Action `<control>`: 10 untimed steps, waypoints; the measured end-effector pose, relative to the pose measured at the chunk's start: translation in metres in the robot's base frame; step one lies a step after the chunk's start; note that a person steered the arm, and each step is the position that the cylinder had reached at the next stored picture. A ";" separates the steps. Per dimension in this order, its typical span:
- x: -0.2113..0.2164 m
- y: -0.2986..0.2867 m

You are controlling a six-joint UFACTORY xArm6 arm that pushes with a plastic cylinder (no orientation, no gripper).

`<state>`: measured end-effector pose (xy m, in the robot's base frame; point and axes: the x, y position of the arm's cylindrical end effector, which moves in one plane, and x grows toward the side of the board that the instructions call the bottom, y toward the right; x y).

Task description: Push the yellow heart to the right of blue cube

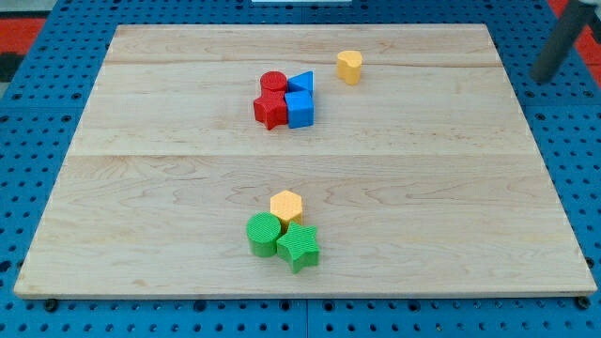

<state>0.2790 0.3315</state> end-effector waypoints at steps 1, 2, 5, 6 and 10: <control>-0.043 -0.040; -0.043 -0.120; -0.032 -0.229; -0.022 -0.265; 0.014 -0.273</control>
<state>0.2933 0.0586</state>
